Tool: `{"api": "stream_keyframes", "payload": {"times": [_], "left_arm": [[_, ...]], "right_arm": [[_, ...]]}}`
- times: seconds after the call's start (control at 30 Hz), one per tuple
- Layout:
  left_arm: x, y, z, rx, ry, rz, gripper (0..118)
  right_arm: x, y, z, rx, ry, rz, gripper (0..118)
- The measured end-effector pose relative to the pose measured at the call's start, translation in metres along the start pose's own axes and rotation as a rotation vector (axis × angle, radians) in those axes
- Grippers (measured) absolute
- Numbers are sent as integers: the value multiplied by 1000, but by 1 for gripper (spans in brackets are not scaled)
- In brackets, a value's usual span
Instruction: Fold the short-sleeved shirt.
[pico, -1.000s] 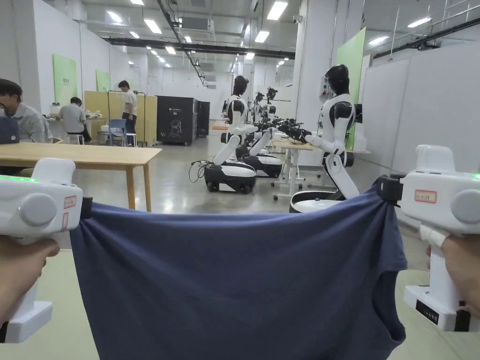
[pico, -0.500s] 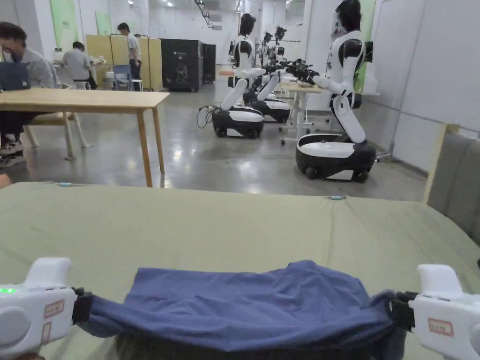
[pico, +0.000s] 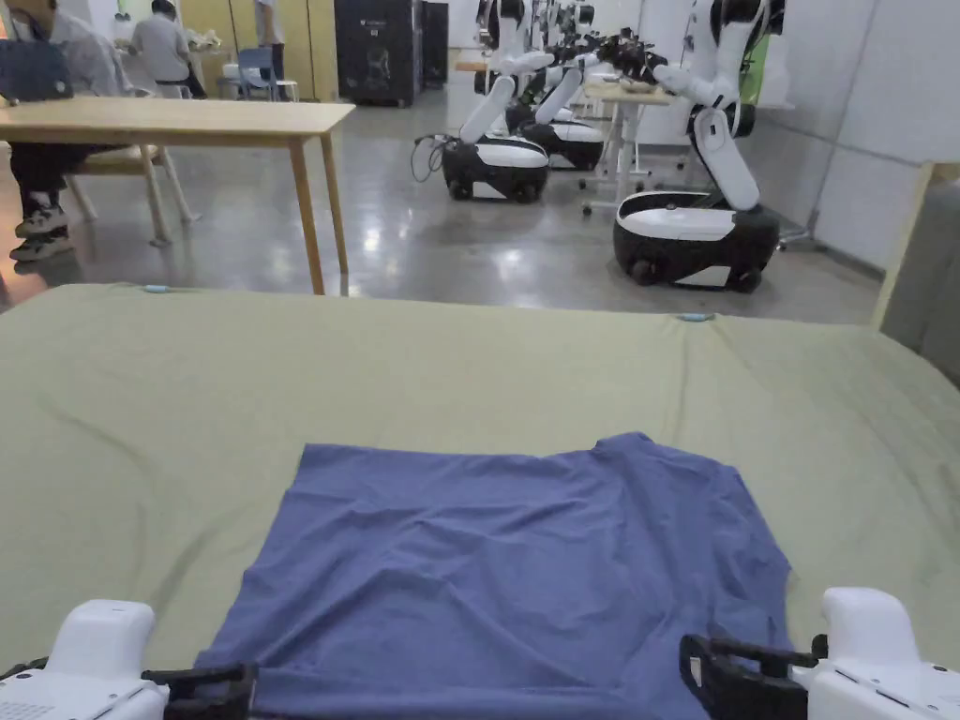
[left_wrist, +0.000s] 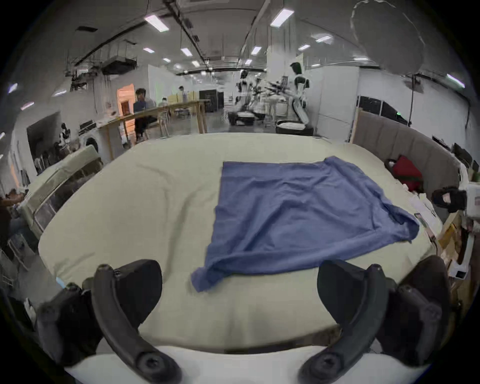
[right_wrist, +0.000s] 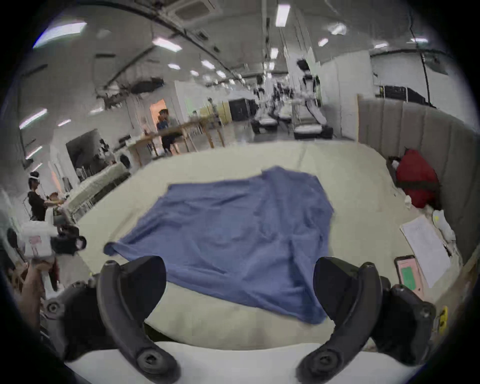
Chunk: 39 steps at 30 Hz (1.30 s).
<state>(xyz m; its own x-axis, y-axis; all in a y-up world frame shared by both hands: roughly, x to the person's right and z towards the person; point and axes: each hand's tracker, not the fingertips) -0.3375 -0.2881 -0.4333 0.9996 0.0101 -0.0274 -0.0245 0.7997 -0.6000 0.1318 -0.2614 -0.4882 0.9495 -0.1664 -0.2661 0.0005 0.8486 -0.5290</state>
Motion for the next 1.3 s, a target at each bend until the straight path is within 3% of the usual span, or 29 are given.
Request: {"api": "stream_keyframes", "payload": {"times": [0.07,0.1,0.13,0.17,0.2,0.23,0.3,0.43,0.47,0.5,0.53,0.57,0.6,0.63,0.77,0.8,0.83,0.87,0.9,1.0,1.03,1.07,1.1,1.13,1.23,1.3], "left_arm": [[6,-18,6,-6,-7,7,116],[8,-24,9,-49,-17,24,110],[8,-31,10,-64,-14,27,86],[8,-38,11,-73,5,33,40],[7,-45,9,-90,31,46,0],[0,-49,8,-113,65,52,0],[-13,-49,3,-133,-18,86,0],[-26,-42,-13,-124,40,49,1],[-33,-38,-16,-107,57,33,17],[-35,-36,-20,-92,50,40,51],[-38,-33,-25,-85,61,30,111],[-42,-29,-35,-93,72,7,117],[-46,-27,-47,-134,80,-2,115],[-42,-25,-49,-14,81,17,116],[-55,-17,-82,-136,69,6,113],[-59,-15,-88,-150,68,-4,109],[-60,-13,-95,-168,65,-14,94],[-61,-11,-101,-181,58,-25,62],[-57,-12,-108,-194,48,-33,0],[-50,-10,-115,-244,-41,-40,1],[-44,-6,-113,-228,19,-76,0],[-38,-1,-112,-236,20,-106,0],[-35,3,-109,-242,12,-112,0],[-32,6,-107,-227,15,-112,1],[-37,5,-105,-220,-4,-103,1],[-22,8,-99,-232,-22,-86,1]], "right_arm": [[-21,-16,-1,56,-14,11,111],[-30,-24,-3,51,-9,10,97],[-37,-30,-5,56,1,11,47],[-47,-39,-10,57,-17,9,1],[-54,-46,-15,31,-53,17,0],[-58,-52,-18,24,-49,18,0],[-60,-60,-24,-51,36,-2,0],[-57,-66,-28,-74,2,37,0],[-53,-66,-28,-82,-4,31,0],[-49,-65,-28,-92,-10,19,0],[-46,-64,-28,-99,-17,10,0],[-39,-63,-29,-105,-26,3,0],[-35,-62,-29,-109,-37,-3,0],[-31,-60,-29,-116,-46,-7,0],[-13,-50,-30,-140,-92,-13,0],[-8,-48,-30,-151,-103,-14,0],[-2,-45,-30,-162,-118,-18,0],[3,-43,-30,-180,-131,-21,0],[9,-41,-28,-186,-138,-25,0],[30,-32,-21,-210,-142,-80,2],[36,-29,-18,-215,-145,-85,17],[41,-27,-17,-234,-168,-85,49],[46,-25,-17,-276,-209,-60,88],[50,-25,-21,-327,-241,-31,118],[63,-27,-41,-431,-300,10,116],[74,-28,-61,-511,-285,-10,116]]}}
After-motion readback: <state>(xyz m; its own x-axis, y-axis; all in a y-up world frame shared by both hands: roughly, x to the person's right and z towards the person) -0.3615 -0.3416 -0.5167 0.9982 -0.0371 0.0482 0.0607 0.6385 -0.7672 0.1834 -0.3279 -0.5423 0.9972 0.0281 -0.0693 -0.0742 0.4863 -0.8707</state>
